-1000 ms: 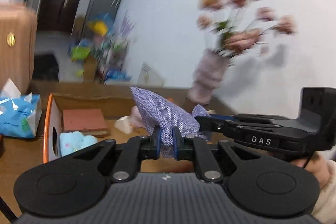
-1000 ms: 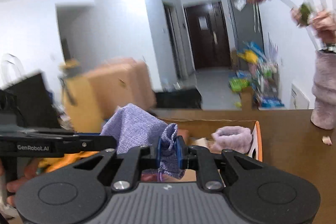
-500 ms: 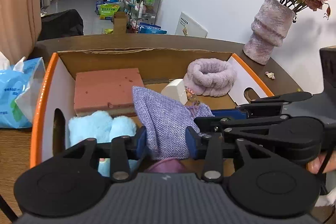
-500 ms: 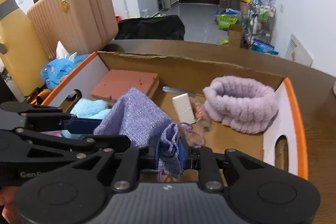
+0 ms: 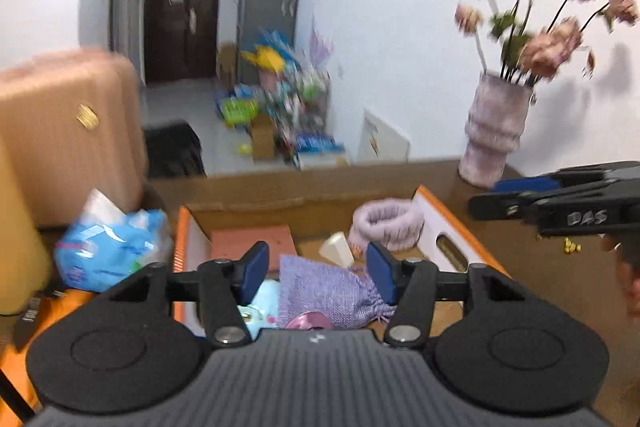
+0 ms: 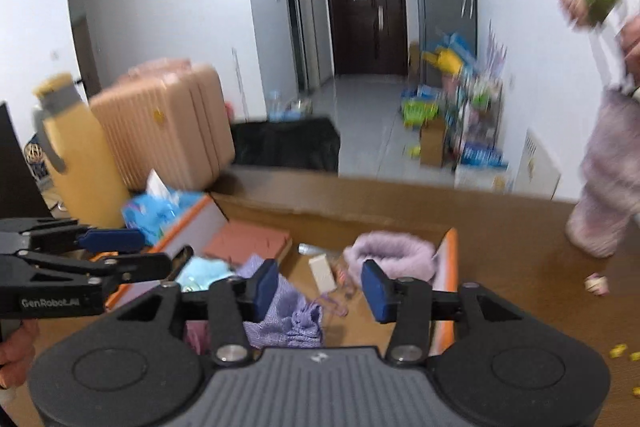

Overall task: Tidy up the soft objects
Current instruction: 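Carry the pouch with the left tool into the box and release, then move the left tool back toward the blue handkerchief packet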

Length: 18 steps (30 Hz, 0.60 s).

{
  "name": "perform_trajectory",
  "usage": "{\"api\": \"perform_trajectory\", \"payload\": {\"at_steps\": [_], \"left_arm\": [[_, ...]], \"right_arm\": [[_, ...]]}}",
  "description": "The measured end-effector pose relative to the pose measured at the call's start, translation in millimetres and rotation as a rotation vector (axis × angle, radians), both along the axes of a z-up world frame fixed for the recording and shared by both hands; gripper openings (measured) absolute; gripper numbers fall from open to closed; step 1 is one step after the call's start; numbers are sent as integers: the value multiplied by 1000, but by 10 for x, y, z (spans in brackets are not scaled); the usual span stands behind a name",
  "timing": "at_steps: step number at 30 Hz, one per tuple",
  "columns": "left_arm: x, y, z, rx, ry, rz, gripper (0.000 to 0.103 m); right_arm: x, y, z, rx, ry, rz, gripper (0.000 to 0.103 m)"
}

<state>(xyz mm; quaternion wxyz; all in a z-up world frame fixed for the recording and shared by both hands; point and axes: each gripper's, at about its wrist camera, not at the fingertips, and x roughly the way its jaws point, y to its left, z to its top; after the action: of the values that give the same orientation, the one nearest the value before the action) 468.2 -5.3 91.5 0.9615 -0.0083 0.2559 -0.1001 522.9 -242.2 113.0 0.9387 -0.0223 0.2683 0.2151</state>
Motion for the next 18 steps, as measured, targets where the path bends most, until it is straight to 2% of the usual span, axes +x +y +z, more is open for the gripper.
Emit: {"api": "perform_trajectory", "payload": {"at_steps": [2,4,6,10,12,15,17,18], "left_arm": [[-332,-3,146,16,-72,23,68],[-662,0,264,25,-135,37,70],[-940,12,326,18,-170,43,74],[-1495,-8,376,20,-230,64,81],[-1720,-36,366,42,-275,87,91],[-2128,-19,304,33,-312,82,94],[-2372,2,227,24,-329,87,95],[-2495,3,182,21,-340,99,99]], "right_arm": [[-300,-121,164,1,-76,-9,66],[-627,-227,297,8,-150,-19,75],[-943,-313,380,24,-211,-18,81],[-1548,-404,434,45,-330,-32,86],[-1802,-405,400,30,-376,-37,89],[-2141,-358,304,6,-405,-43,89],[-2423,-351,198,30,-424,-33,89],[-2563,-359,149,49,-433,-27,89]]}}
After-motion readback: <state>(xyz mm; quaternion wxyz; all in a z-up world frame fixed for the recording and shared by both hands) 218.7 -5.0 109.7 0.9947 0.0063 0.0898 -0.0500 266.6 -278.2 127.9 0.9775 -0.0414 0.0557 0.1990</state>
